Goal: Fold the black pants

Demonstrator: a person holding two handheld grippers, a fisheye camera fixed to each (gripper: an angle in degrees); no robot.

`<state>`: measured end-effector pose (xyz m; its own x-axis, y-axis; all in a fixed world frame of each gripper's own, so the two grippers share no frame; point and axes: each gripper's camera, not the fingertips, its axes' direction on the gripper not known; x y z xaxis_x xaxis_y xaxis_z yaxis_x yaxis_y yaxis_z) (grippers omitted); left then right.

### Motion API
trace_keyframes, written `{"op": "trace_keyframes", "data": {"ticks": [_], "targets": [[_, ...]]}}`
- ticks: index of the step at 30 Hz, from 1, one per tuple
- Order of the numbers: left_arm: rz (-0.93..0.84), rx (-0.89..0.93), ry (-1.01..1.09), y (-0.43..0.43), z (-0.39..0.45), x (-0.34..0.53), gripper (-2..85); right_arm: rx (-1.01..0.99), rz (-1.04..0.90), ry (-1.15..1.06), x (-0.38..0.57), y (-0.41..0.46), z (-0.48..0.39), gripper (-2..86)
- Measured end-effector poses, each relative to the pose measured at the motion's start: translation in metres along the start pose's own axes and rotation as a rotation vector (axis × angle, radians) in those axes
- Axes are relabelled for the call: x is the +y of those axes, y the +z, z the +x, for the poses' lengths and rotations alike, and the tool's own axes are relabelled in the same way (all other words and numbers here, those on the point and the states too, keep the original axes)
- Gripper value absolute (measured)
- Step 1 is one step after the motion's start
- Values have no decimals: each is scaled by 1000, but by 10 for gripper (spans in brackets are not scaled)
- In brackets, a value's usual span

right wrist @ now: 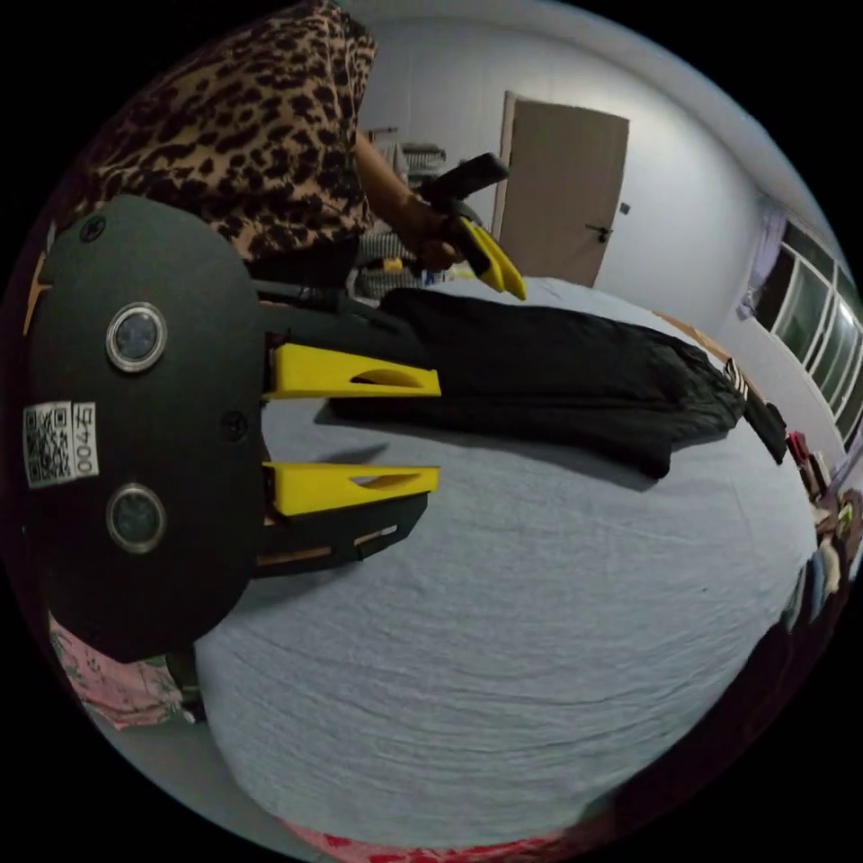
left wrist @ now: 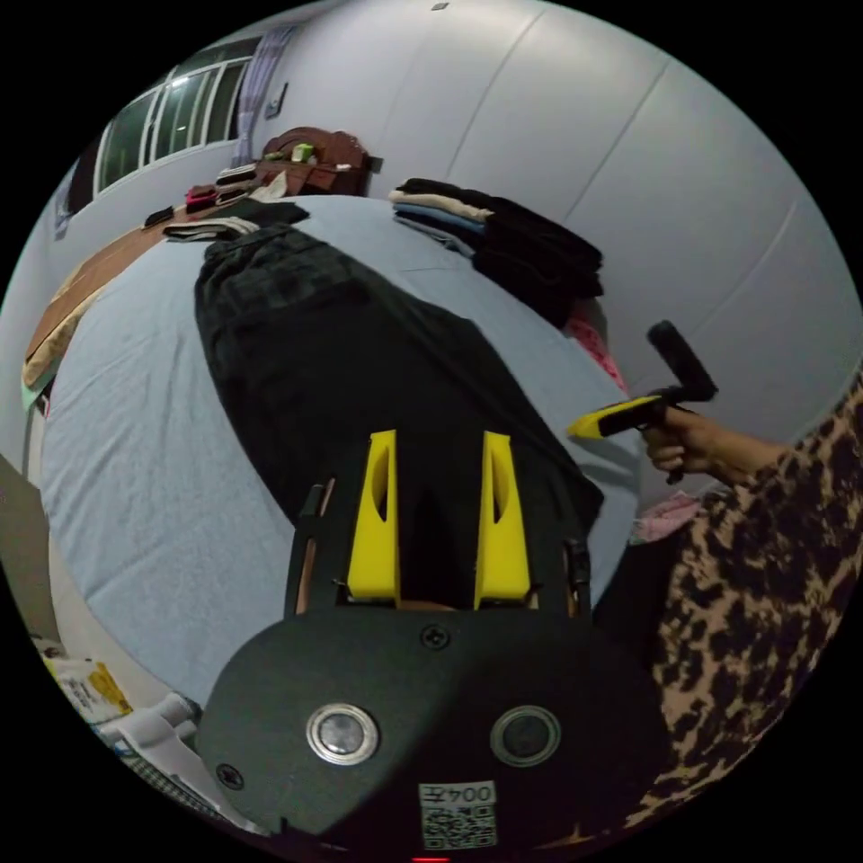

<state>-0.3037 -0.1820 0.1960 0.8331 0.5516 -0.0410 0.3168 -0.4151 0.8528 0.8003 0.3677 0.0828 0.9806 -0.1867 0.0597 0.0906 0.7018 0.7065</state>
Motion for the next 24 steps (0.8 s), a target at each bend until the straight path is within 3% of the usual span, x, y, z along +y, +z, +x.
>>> {"op": "trace_keyframes", "data": {"ticks": [8, 14, 17, 24], "targets": [[-139, 37, 196, 42, 84, 43, 127, -197, -154, 42, 18, 1, 44, 117], [-147, 36, 216, 63, 107, 42, 153, -341, -221, 81, 3, 21, 48, 104], [-173, -11, 270, 70, 120, 41, 167, -386, -215, 119, -4, 11, 43, 57], [-220, -168, 337, 75, 129, 43, 155, -415, -206, 71, -10, -11, -4, 50]]}}
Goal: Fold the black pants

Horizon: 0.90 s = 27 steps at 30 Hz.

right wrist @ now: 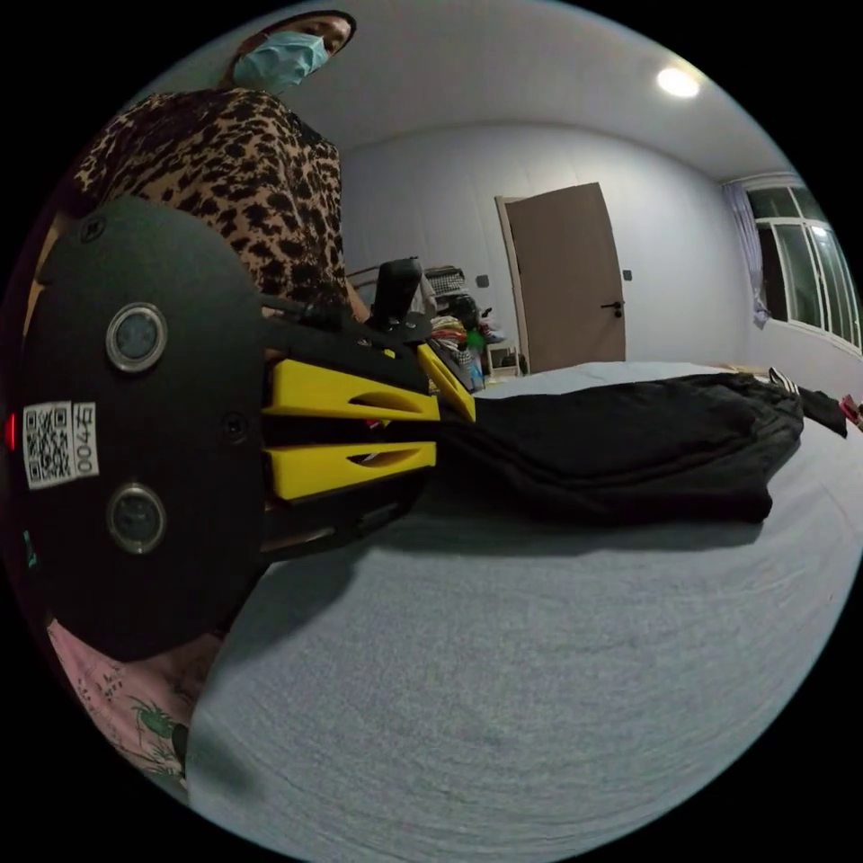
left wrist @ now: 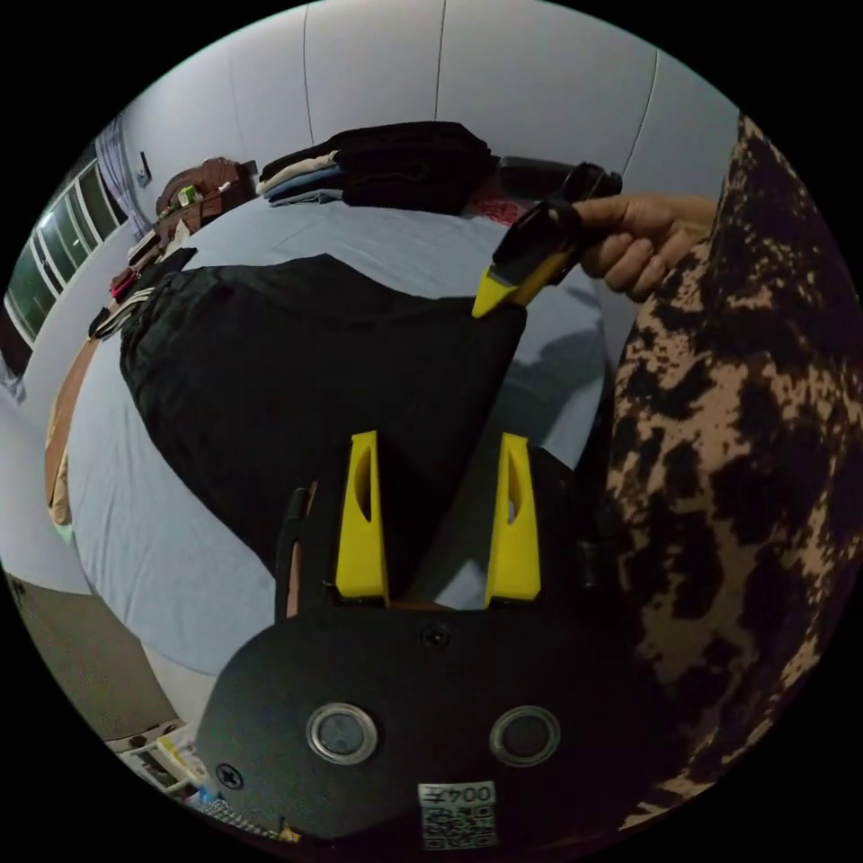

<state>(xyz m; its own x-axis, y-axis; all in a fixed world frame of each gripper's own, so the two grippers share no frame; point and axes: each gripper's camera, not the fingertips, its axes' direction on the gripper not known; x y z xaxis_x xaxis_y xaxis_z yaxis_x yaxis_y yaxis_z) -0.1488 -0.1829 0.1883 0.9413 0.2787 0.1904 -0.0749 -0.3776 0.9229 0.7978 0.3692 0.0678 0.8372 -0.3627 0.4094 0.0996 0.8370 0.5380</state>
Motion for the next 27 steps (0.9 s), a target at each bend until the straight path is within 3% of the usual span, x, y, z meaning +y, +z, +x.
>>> {"op": "trace_keyframes", "data": {"ticks": [6, 8, 12, 20, 27], "targets": [[-36, 121, -175, -8, -37, -12, 53, 186, -21, -151, 24, 22, -56, 50], [-53, 181, -209, -12, -54, -21, 39, 416, 64, -284, 49, 21, -105, 40], [-99, 256, -227, -15, -76, -38, 31, 599, 168, -523, 78, 46, -175, 130], [-151, 324, -221, -15, -109, -64, 19, 977, -99, -1017, 86, 259, -263, 164], [-124, 369, -263, -13, -133, -66, 15, 1129, -200, -1036, 64, 346, -247, 97]]}}
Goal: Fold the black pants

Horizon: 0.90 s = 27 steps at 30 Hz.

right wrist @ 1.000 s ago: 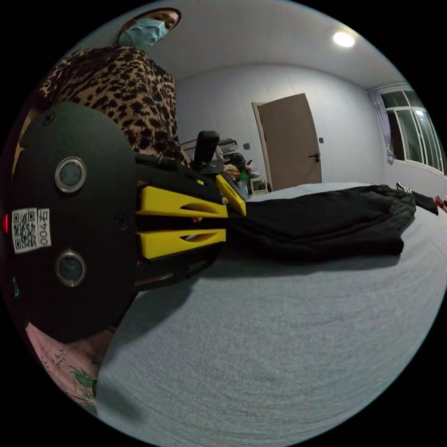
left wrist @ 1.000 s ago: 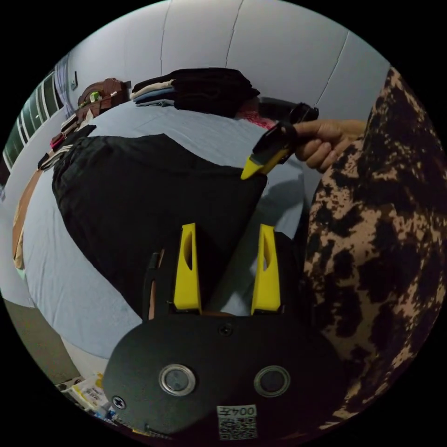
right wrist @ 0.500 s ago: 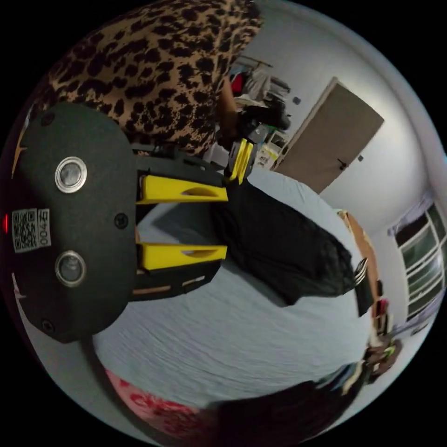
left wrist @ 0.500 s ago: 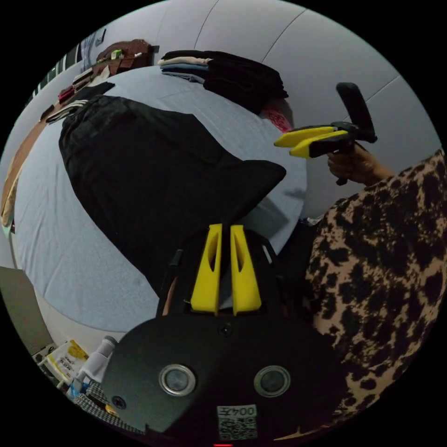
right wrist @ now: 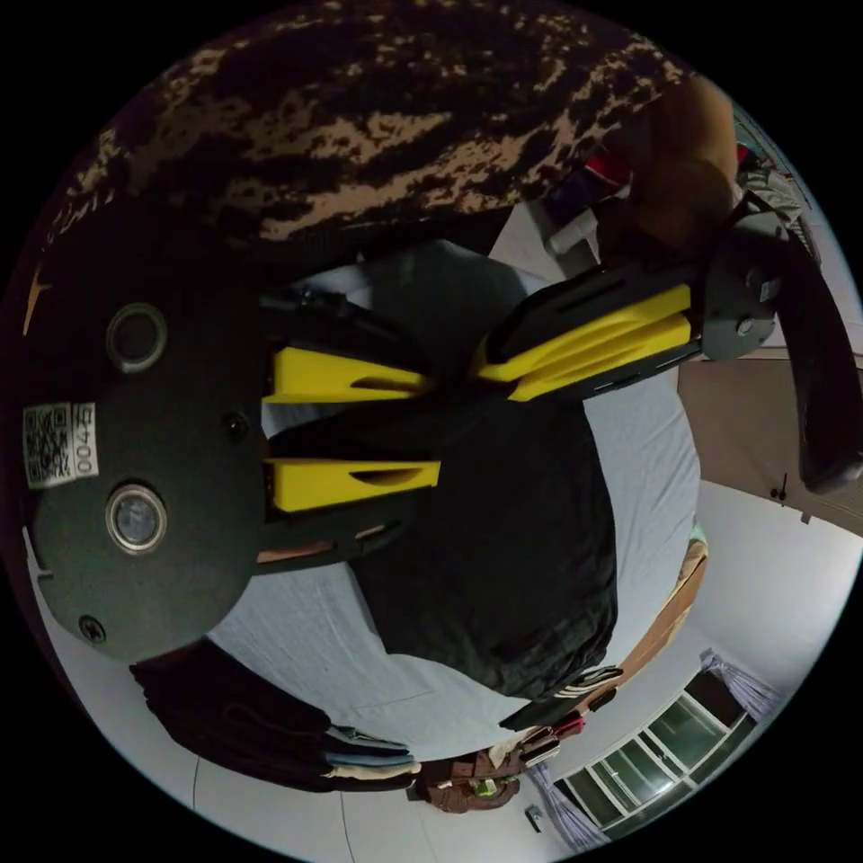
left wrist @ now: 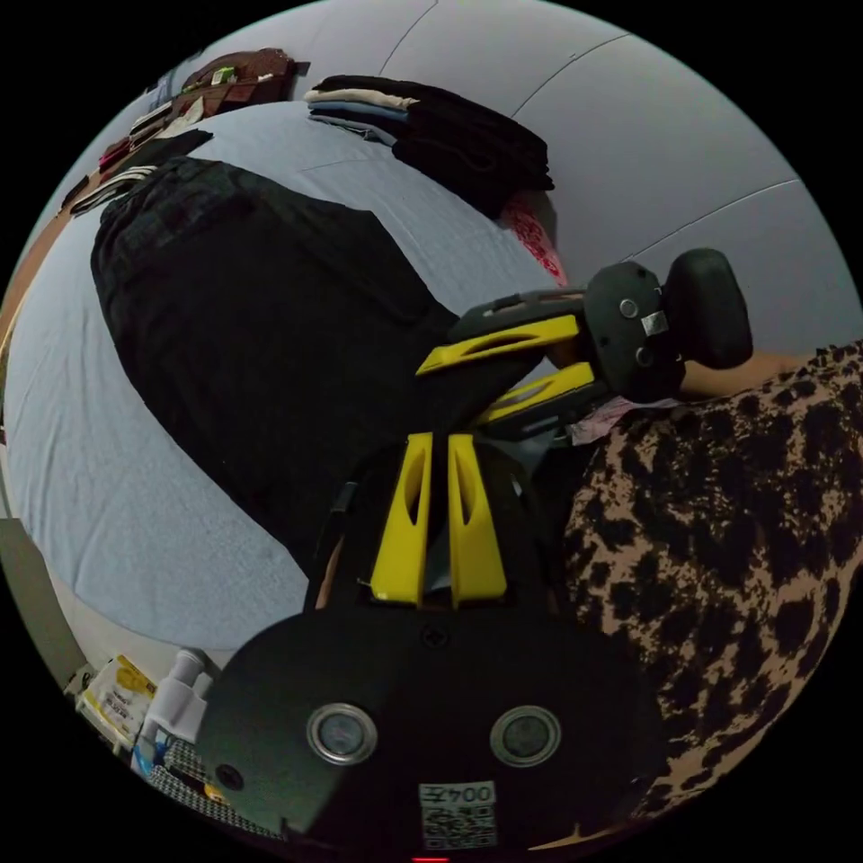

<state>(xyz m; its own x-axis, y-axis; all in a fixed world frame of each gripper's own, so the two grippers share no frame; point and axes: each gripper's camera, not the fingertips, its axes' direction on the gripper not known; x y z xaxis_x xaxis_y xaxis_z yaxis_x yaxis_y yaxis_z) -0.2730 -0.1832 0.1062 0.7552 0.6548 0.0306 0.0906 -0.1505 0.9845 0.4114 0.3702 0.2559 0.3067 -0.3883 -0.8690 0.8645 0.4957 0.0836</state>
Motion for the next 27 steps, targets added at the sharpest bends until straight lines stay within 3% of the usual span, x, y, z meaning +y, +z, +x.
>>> {"op": "trace_keyframes", "data": {"ticks": [6, 8, 10, 14, 20, 27], "targets": [[166, 180, 24, -74, -38, -1, 8, -91, 13, 58, -24, -4, 6, 46], [337, 180, -32, -121, -63, -6, 4, -149, 30, 96, -27, -7, 12, 45], [389, 148, -71, -137, -79, -20, 2, -154, 36, 108, -31, -7, 12, 44], [261, 40, -93, -108, -99, -82, 1, -156, 48, 122, -43, -11, 15, 44], [162, 29, -102, -58, -107, -157, 1, -204, 84, 160, -45, -23, 31, 44], [-81, 32, -11, 3, -83, -182, 1, -298, 87, 212, -25, -42, 27, 44]]}}
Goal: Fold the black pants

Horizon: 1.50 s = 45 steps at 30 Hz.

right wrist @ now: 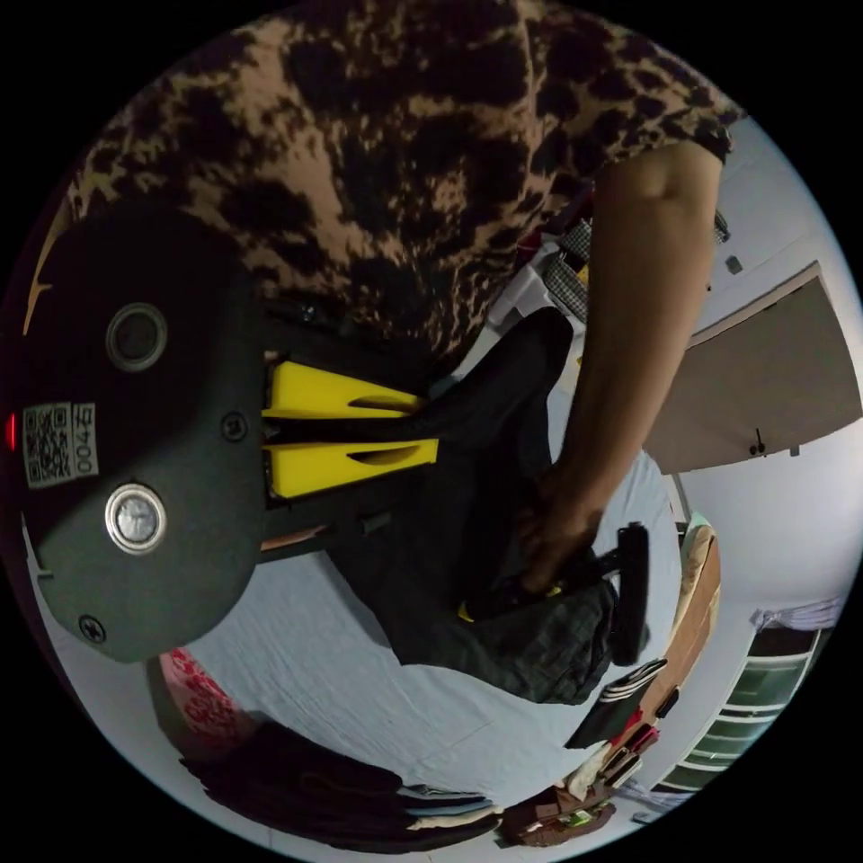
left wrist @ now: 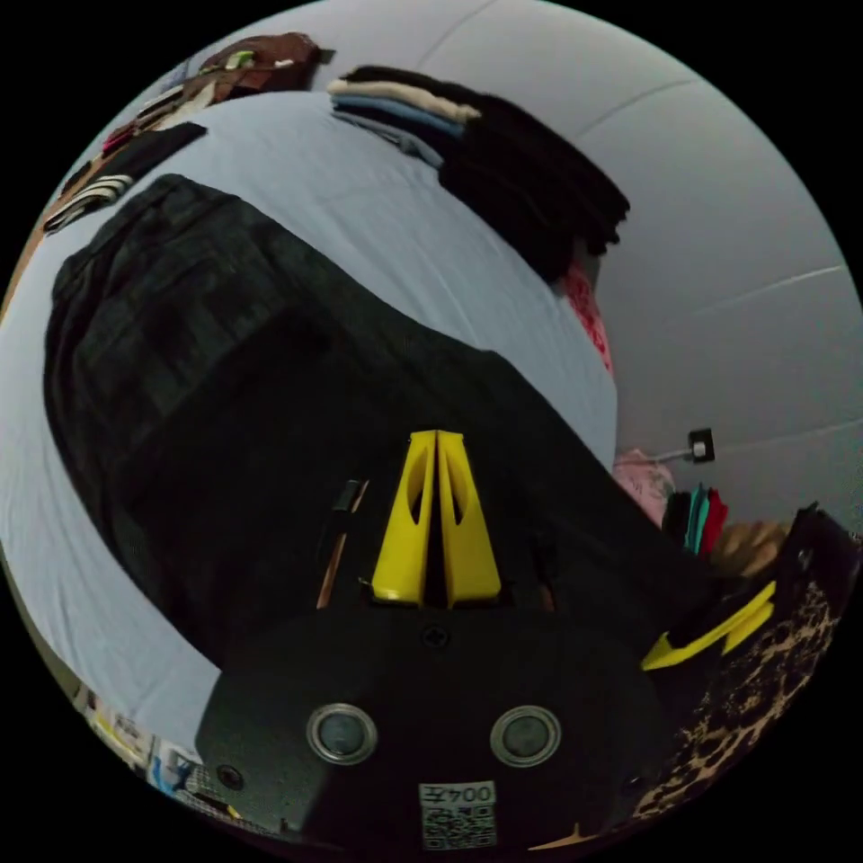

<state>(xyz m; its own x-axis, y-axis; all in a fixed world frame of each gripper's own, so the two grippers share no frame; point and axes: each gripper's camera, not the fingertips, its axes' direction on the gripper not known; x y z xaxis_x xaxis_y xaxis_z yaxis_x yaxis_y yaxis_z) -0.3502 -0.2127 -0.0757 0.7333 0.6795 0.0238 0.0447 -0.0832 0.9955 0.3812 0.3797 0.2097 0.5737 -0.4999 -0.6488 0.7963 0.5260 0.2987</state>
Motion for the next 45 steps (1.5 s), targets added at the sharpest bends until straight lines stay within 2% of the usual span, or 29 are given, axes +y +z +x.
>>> {"op": "trace_keyframes", "data": {"ticks": [2, 5, 9, 11, 15, 19, 21, 22, 25, 33, 38, 45], "targets": [[-43, 52, 25, 16, 9, 7, 0, -37, 14, 42, 10, -12, 9, 43], [16, 127, 10, -13, 8, 15, 0, -100, 13, 78, 20, -11, 25, 43], [57, 57, 32, -66, -9, 42, 0, -130, 27, 97, 21, -4, 36, 43], [-25, 14, -14, -63, -35, 63, 1, -123, 21, 93, 15, 4, 44, 43], [48, 128, -106, -72, -63, 85, 1, -107, 7, 75, 0, 18, 56, 43], [177, 9, -111, -132, -64, 116, 2, -94, -28, 27, -21, 28, 65, 44], [141, -14, -153, -131, -80, 133, 2, -93, -43, 9, -30, 32, 71, 44], [99, 4, -156, -122, -91, 141, 3, -89, -52, -6, -38, 34, 76, 44], [176, 96, -240, -136, -109, 157, 5, -60, -66, -37, -63, 37, 93, 44], [243, 202, -315, -182, -145, 186, 6, 64, -130, -168, -171, 34, 163, 39], [321, 262, -390, -209, -162, 207, 5, 47, -221, -219, -249, 69, 232, 38], [389, 322, -458, -235, -174, 222, 4, 27, -393, -245, -310, 147, 314, 38]]}}
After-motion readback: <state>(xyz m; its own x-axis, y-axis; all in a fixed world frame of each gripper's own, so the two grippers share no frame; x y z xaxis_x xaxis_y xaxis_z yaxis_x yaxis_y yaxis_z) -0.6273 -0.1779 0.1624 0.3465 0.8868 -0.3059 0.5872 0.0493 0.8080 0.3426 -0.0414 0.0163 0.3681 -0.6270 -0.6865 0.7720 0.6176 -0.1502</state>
